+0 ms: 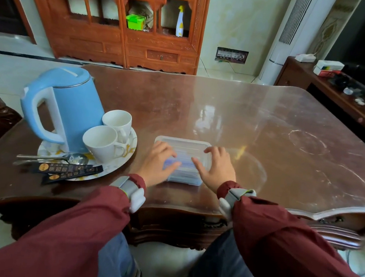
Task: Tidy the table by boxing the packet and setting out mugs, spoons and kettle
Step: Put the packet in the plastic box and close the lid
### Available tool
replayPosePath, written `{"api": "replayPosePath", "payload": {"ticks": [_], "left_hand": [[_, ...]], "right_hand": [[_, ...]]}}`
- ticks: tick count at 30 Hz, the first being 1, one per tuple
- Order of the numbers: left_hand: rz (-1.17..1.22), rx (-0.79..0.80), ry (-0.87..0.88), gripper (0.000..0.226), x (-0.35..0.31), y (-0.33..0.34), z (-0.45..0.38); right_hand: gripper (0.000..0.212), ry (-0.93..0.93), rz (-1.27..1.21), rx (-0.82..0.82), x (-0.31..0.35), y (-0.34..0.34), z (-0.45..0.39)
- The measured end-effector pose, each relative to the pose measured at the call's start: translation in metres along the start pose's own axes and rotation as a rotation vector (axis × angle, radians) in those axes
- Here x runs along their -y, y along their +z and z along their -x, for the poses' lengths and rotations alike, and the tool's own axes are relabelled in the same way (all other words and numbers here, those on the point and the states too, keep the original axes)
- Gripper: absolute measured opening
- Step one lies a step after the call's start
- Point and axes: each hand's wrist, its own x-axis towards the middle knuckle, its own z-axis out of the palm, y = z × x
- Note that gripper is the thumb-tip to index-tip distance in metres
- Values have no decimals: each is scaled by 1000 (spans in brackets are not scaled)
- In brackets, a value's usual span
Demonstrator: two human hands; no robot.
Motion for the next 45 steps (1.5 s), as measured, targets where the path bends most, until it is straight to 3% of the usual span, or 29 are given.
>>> {"api": "replayPosePath", "payload": {"ticks": [2, 5, 11, 14, 18, 25, 33, 45], "left_hand": [[-90, 58, 117, 30, -2, 2, 6], [-181, 130, 184, 26, -1, 3, 7], [-203, 149, 163, 21, 11, 5, -1], [-226, 163, 79, 21, 18, 9, -10], [-296, 236, -76, 25, 30, 17, -29], [-380, 262, -165, 24, 69, 31, -66], [-354, 302, -243, 45, 104, 35, -104], [-394, 362, -361, 34, 143, 32, -148]], "right_hand": [[54, -137, 156, 29, -1, 0, 7], [56, -202, 250, 42, -5, 0, 11], [47, -215, 245, 58, -7, 9, 6], [44, -141, 119, 101, -1, 20, -7], [63, -41, -51, 216, 7, 36, -29], [35, 11, -129, 257, 19, 66, -82], [34, 70, -115, 260, 23, 96, -142], [37, 77, -74, 314, 40, 124, -198]]}}
